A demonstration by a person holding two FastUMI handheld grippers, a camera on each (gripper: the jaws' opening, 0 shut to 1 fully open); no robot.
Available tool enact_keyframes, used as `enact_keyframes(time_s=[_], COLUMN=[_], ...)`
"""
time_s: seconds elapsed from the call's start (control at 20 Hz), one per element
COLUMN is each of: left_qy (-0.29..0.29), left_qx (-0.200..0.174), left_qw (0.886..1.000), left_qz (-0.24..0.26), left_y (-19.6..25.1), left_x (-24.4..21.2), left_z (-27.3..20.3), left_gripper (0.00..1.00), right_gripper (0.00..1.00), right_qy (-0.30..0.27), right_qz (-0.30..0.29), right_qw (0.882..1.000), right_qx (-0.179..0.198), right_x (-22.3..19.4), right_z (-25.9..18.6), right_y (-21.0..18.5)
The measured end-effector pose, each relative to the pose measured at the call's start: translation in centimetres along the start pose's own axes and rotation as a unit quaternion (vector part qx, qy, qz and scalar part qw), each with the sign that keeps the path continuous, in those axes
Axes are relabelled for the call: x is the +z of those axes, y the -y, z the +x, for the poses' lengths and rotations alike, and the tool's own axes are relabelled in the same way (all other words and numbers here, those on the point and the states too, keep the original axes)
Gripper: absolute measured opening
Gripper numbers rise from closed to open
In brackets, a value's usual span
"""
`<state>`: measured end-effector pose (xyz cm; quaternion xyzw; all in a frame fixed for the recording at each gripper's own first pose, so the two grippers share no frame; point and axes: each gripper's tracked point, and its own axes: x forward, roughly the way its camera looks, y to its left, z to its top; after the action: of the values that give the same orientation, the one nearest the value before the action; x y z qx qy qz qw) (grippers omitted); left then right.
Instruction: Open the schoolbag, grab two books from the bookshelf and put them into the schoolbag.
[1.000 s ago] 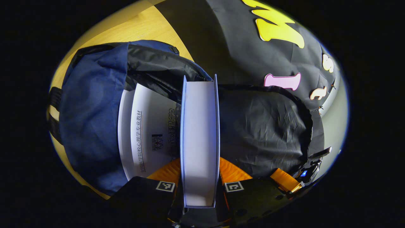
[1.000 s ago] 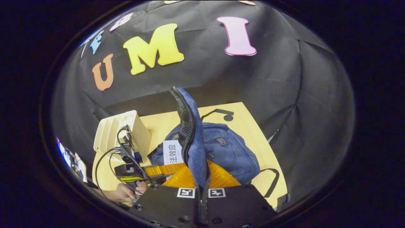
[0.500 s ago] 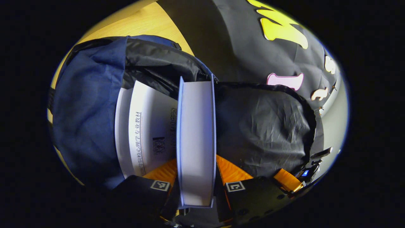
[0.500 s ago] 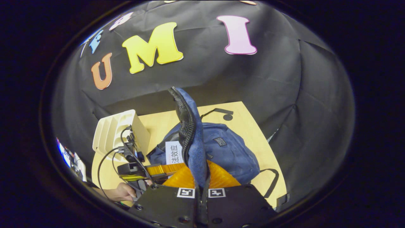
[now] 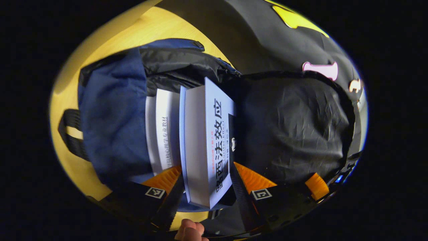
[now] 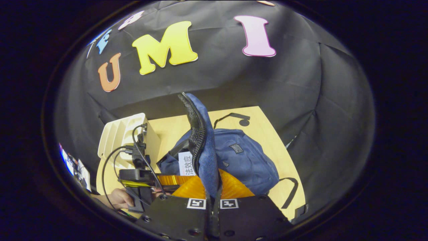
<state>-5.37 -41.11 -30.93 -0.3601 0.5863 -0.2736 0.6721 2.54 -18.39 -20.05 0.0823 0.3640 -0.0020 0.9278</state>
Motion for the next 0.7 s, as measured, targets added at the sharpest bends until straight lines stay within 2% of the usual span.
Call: enact_keyframes(time_s=[0.05, 0.2, 0.35, 0.4, 0.5, 0.7], left_qy=[0.007, 0.040, 0.068, 0.075, 0.084, 0.091], left_qx=[0.025, 0.076, 0.130, 0.142, 0.167, 0.220], left_qw=[0.999, 0.992, 0.977, 0.972, 0.964, 0.948], left_qz=[0.022, 0.091, 0.155, 0.171, 0.189, 0.210], left_y=[-0.4, -0.7, -1.4, -1.4, -1.8, -3.5], left_x=[0.3, 2.2, 3.5, 3.9, 4.3, 4.7], left_z=[-0.9, -4.5, -8.2, -9.5, -12.3, -17.4], left_gripper=[0.81, 0.81, 0.81, 0.81, 0.81, 0.81], right_gripper=[0.01, 0.01, 0.04, 0.01, 0.00, 0.05], right_qy=[0.000, 0.001, 0.006, 0.006, 0.009, 0.012], right_qz=[0.002, 0.001, -0.009, -0.016, -0.025, -0.026], right_qw=[1.000, 1.000, 1.000, 1.000, 1.000, 1.000], right_qx=[0.001, 0.002, -0.004, -0.007, -0.008, -0.012], right_x=[-0.1, -0.6, -1.0, -1.2, -1.6, -2.4], right_z=[0.0, 0.2, 0.2, 0.2, 0.3, 0.4], right_y=[-0.2, -1.0, -1.7, -2.1, -3.0, -4.7])
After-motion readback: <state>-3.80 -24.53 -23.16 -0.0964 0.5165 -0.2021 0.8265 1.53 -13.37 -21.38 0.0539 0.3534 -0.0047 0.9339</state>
